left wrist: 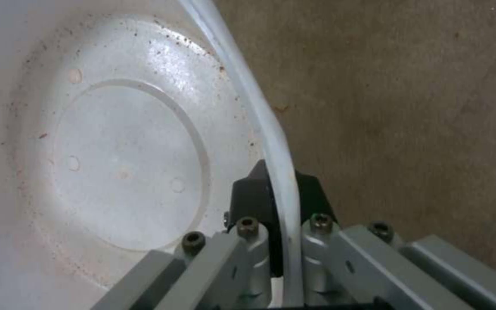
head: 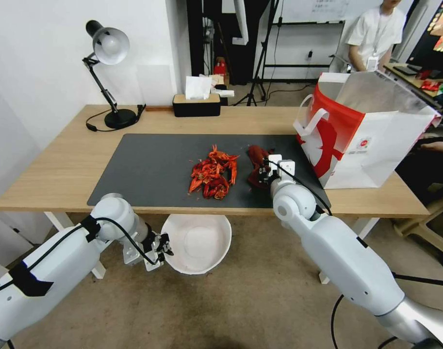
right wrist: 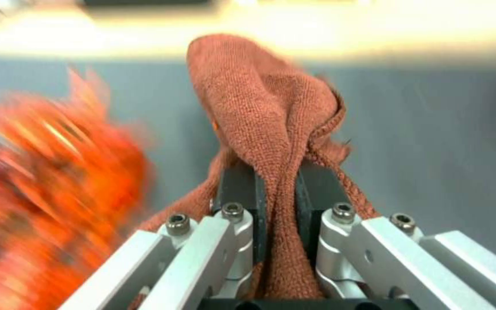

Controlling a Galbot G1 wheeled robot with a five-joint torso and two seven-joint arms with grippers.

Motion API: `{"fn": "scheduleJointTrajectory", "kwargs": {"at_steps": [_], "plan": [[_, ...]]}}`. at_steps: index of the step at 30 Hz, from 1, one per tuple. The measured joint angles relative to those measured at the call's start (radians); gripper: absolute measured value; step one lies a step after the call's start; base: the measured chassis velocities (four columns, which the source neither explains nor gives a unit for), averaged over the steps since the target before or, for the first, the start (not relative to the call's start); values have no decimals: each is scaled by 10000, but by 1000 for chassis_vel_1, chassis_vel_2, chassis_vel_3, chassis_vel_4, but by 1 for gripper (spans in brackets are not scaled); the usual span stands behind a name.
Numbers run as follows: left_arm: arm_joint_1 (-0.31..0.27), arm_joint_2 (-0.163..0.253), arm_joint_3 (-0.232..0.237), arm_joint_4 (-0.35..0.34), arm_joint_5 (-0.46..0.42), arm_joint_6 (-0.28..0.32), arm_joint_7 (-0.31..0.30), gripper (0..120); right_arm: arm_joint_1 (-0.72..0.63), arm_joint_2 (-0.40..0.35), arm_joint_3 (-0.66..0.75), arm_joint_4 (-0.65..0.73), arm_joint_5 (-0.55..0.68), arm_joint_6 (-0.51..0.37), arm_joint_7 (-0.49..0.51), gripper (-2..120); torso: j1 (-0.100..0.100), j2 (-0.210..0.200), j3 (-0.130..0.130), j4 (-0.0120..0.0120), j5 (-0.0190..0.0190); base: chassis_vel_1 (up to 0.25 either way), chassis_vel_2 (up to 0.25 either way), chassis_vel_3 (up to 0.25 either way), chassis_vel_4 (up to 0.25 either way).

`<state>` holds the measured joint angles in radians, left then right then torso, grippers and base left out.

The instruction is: Sweep shrimp from table into container with towel, then put container into takeout bag.

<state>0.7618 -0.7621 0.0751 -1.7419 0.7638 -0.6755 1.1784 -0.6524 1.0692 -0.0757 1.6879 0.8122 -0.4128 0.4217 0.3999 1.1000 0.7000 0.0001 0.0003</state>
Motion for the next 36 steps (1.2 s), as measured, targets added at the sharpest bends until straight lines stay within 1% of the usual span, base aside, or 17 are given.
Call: {"fn": "scheduleJointTrajectory", "kwargs": {"at_steps": [1,2,4,5,7,8,9,10,13,14,16,19,21,25,27,28,36], "plan": [[0,-21,3,10,30,-5,-1,0,46,-110,36,-42,-257,357,-641,7,0,0,0,1,0,0,0,0,0],[0,-21,3,10,30,-5,-1,0,46,-110,36,-42,-257,357,-641,7,0,0,0,1,0,0,0,0,0],[-3,-49,91,4,129,-29,-1,0,464,-558,83,-366,-1348,1117,-2734,7,0,0,1,-3,0,0,0,0,0],[-3,-49,91,4,129,-29,-1,0,464,-558,83,-366,-1348,1117,-2734,7,0,0,1,-3,0,0,0,0,0],[-3,-66,180,-47,253,-69,-1,0,1271,-950,-59,-1132,-2477,1745,-4674,7,0,1,-1,-3,-4,0,0,0,0],[-3,-66,180,-47,253,-69,-1,0,1271,-950,-59,-1132,-2477,1745,-4674,7,0,1,-1,-3,-4,0,0,0,0],[-1,-85,209,-60,306,-98,-4,0,1749,-1090,-244,-1603,-2811,2105,-5523,7,1,0,1,-3,1,0,0,0,0],[-1,-85,209,-60,306,-98,-4,0,1749,-1090,-244,-1603,-2811,2105,-5523,7,1,0,1,-3,1,0,0,0,0],[21,-155,335,-136,496,-167,-25,0,3297,-1328,-1254,-3075,-3024,3021,-7439,7,2,0,1,-1,-1,0,0,0,0],[21,-155,335,-136,496,-167,-25,0,3297,-1328,-1254,-3075,-3024,3021,-7439,7,2,0,1,-1,-1,0,0,0,0],[49,-182,397,-176,580,-202,-34,0,4183,-1253,-2131,-3960,-3133,3766,-8330,7,2,-1,1,-2,-3,0,0,0,0],[51,-185,405,-197,600,-223,-41,0,4583,-1143,-2533,-4416,-3339,3972,-8617,7,1,0,0,1,-3,0,0,0,0],[47,-169,422,-220,619,-264,-60,0,5226,-820,-3154,-5323,-3817,4434,-9082,7,3,0,1,3,-2,0,0,0,0],[3,-134,471,-244,623,-290,-87,0,5732,-410,-3638,-6389,-4505,4738,-9387,7,2,-1,1,1,-3,0,0,0,0],[-5,-134,480,-245,624,-290,-89,0,5772,-368,-3669,-6488,-4614,4804,-9400,7,1,-1,1,-1,-3,0,0,0,0],[-81,-147,541,-239,636,-297,-98,0,5937,-180,-3799,-6959,-5068,5059,-9418,7,2,0,1,-1,-4,0,0,0,0],[-163,-191,695,-161,767,-342,-104,0,6053,221,-4080,-7682,-5548,5194,-9204,7,2,0,1,-1,-3,0,0,0,0]]}}
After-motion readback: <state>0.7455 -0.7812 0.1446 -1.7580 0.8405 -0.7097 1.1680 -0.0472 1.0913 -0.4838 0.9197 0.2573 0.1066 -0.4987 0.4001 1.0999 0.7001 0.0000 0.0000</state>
